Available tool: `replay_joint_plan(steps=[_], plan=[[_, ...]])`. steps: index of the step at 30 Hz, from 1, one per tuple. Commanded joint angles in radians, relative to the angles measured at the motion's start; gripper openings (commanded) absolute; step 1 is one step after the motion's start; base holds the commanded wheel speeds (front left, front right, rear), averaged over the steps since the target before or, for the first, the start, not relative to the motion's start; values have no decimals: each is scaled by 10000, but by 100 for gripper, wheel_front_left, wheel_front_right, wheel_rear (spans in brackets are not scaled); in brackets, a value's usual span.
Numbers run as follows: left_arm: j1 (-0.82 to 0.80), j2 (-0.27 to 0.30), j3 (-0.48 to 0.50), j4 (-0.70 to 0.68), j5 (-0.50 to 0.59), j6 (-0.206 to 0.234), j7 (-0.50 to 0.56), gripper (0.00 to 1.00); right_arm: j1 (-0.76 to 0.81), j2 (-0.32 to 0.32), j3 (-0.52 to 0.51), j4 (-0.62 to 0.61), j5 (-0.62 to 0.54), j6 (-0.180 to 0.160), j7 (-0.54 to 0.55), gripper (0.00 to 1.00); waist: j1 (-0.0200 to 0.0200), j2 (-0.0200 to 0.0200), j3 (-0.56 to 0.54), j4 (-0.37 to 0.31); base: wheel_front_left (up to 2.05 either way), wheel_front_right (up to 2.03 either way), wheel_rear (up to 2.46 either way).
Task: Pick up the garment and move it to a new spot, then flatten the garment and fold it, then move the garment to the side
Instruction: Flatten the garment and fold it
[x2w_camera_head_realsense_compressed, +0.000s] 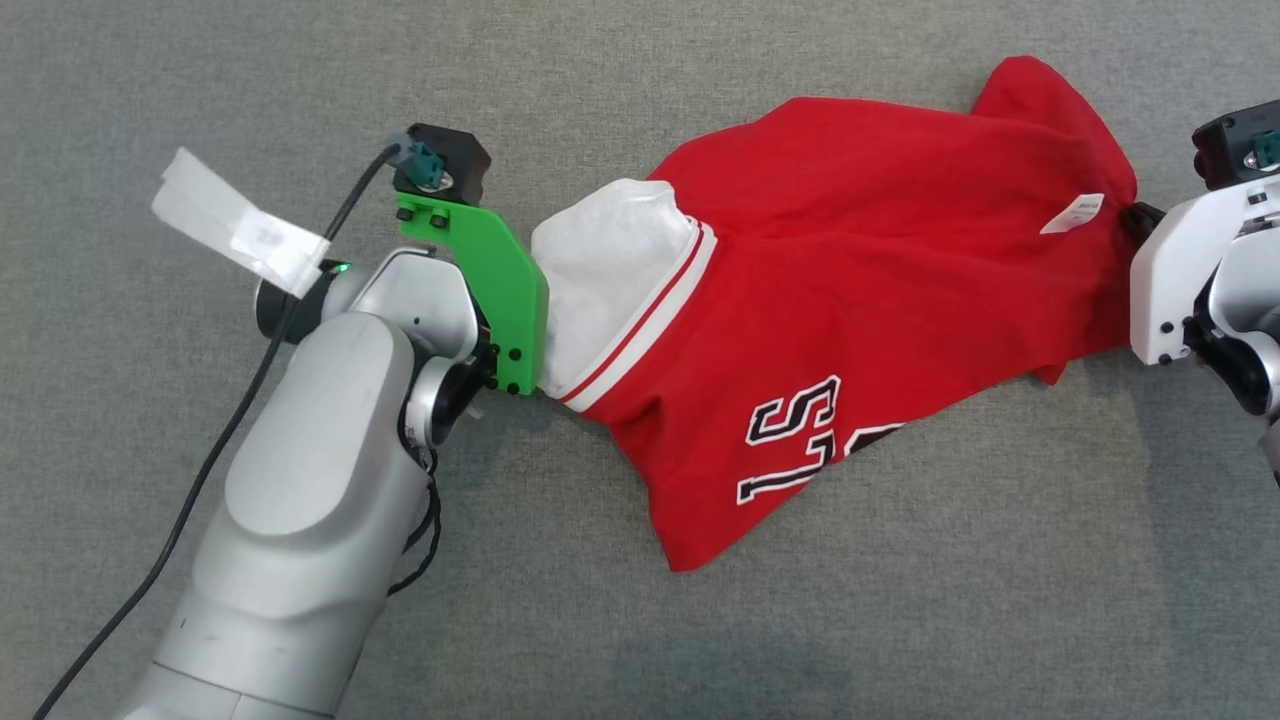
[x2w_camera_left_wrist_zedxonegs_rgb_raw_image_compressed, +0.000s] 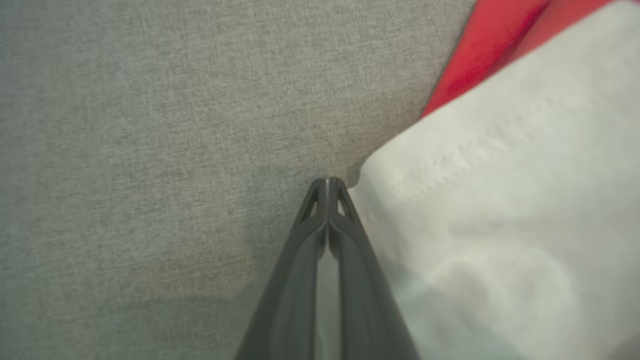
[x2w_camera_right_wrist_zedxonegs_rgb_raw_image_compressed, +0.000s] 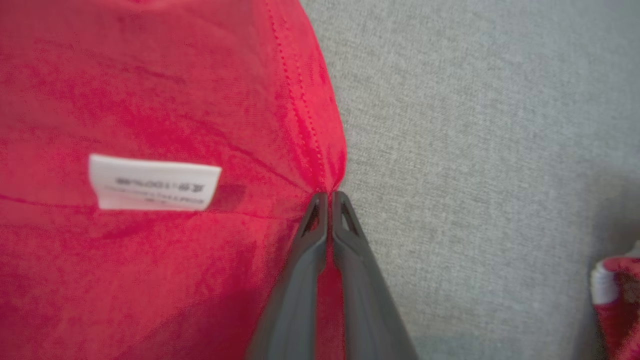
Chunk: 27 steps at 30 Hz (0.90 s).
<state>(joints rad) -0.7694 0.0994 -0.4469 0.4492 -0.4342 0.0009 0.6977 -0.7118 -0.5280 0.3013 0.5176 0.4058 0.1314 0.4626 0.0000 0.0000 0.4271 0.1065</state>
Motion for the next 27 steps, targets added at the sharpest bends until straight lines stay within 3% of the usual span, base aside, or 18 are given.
replay_joint_plan(steps=[1,8,20,27], plan=[[-148,33,98,4,51,68,-123,0,298,88,13,104,80,-15,-14,0,0,0,-49,-31,0,0,0],[-470,117,925,-148,-285,543,-1229,0,-269,743,-923,-321,1241,-9,-611,0,0,0,-442,-263,0,0,0],[-1552,324,3233,-1118,-2082,423,-2673,0,-1592,1392,-1111,-901,2400,-9,-335,0,0,0,-406,-945,0,0,0],[-3293,1081,4218,-1459,-2132,171,-3848,0,-3255,1831,-1018,-1190,2747,-9,87,0,0,0,565,-1305,0,0,0]])
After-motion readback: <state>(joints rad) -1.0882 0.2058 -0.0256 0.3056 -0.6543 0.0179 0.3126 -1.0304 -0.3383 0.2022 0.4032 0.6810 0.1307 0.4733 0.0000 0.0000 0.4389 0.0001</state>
